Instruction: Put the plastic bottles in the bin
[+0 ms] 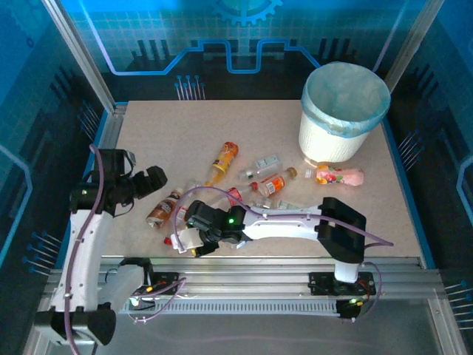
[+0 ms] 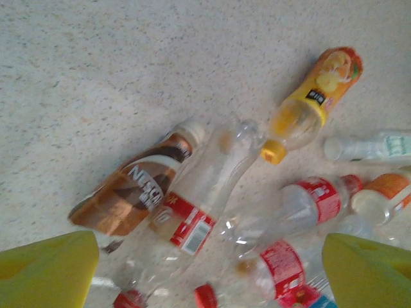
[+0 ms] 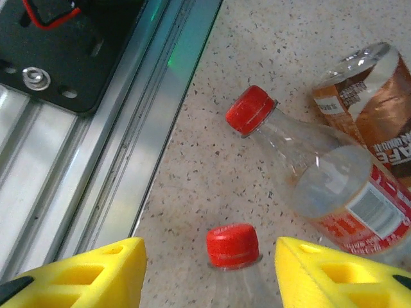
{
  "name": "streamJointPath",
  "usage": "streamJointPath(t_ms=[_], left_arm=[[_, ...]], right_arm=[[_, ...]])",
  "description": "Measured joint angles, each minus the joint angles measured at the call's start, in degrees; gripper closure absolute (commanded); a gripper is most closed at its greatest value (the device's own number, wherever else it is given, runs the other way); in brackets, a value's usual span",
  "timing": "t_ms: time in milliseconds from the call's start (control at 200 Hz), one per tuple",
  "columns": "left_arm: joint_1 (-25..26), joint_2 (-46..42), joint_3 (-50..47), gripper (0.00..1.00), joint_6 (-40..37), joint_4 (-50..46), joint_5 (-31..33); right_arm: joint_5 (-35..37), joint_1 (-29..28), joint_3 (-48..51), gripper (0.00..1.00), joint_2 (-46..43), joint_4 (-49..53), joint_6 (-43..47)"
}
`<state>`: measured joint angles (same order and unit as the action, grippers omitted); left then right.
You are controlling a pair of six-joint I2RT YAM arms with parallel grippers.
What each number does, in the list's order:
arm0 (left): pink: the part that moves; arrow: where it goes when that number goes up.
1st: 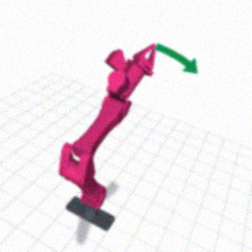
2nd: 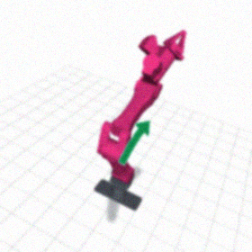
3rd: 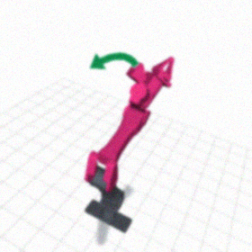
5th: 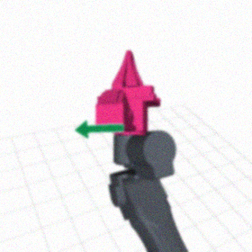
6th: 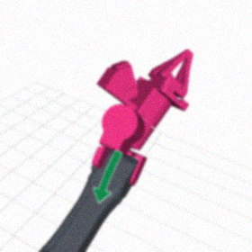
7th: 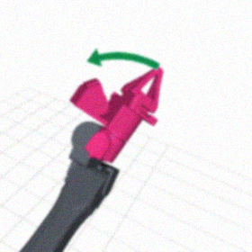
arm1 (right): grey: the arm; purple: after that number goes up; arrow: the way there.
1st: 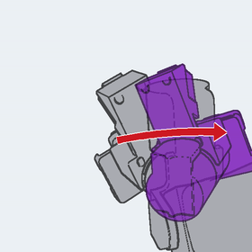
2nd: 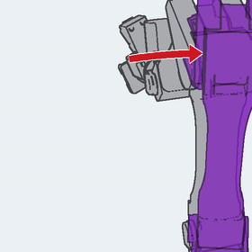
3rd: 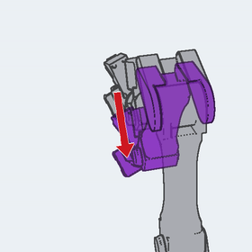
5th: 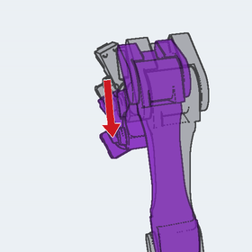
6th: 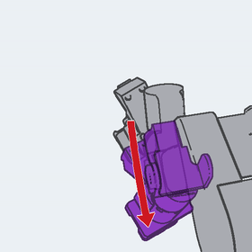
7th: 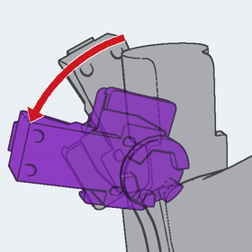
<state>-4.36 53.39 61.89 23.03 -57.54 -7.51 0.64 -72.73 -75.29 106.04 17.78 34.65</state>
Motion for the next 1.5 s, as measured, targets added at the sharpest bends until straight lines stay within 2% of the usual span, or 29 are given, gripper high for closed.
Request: streamJointPath(t_ms=[245,695,875,905,1045,1291,1501], left_arm=[[-0.74,0.26,-0.44,0.10,-1.88,3.43,-6.91],[-0.74,-5.03,-5.92,0.13,-2.01,5.70,-10.38],[-0.74,-5.49,-6.80,0.13,-2.03,5.99,-10.40],[-0.74,-5.51,-6.80,0.13,-2.03,6.03,-10.40],[-0.74,-5.51,-6.80,0.13,-2.03,6.40,-10.43],[-0.74,-5.95,-6.75,0.15,-1.99,6.51,-11.04],[-0.74,-7.06,-3.65,0.16,-1.97,7.41,-11.45]], right_arm=[[2.71,0.00,-2.95,0.44,4.72,3.10,2.32],[10.97,0.00,-7.43,0.45,10.67,4.57,6.21],[11.61,0.00,-10.19,0.52,13.27,6.01,8.07],[11.80,0.00,-10.34,0.56,13.49,6.25,8.37],[12.39,0.00,-10.62,0.67,13.57,7.54,9.20],[12.57,-0.02,-11.28,0.71,13.07,9.05,9.33],[12.85,-0.02,-11.28,0.72,6.95,11.34,8.37]])
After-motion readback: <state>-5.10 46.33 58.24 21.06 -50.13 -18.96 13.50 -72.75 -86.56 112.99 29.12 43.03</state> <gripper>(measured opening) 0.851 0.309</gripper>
